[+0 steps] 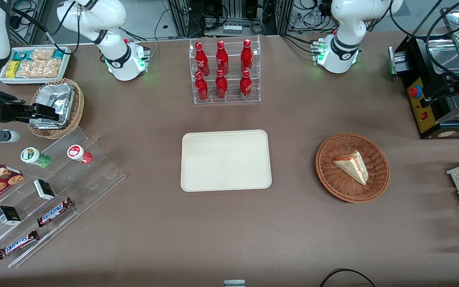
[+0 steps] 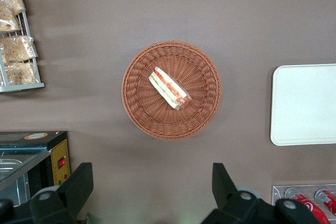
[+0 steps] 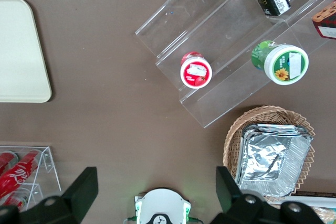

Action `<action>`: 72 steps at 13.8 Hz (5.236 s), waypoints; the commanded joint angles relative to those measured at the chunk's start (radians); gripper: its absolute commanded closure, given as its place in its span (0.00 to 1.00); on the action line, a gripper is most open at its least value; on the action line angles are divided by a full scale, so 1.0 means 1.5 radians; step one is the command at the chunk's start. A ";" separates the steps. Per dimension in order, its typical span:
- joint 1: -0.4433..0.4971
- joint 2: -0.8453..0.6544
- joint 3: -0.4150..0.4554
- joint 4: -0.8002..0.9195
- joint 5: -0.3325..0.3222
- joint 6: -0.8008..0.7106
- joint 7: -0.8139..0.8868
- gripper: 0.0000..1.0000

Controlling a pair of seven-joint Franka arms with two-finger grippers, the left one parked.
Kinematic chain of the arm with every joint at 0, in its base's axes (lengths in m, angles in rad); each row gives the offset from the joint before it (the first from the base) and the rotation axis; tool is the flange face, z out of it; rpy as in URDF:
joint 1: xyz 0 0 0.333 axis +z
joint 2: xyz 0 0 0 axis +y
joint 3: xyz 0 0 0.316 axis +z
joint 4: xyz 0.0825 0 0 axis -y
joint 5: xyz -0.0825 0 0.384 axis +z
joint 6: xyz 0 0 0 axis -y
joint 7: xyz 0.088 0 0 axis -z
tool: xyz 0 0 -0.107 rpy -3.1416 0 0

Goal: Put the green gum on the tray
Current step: 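Lower the right gripper onto the green-lidded gum tub on the acrylic rack and grasp it, then lift the gum tub with the right gripper and carry it over the cream tray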

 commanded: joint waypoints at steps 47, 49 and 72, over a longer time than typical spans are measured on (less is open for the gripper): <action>-0.175 0.093 -0.014 -0.215 -0.021 0.468 -0.692 1.00; -0.175 0.087 -0.014 -0.208 -0.021 0.452 -0.693 1.00; 0.193 0.084 -0.001 -0.112 -0.020 0.278 -0.091 1.00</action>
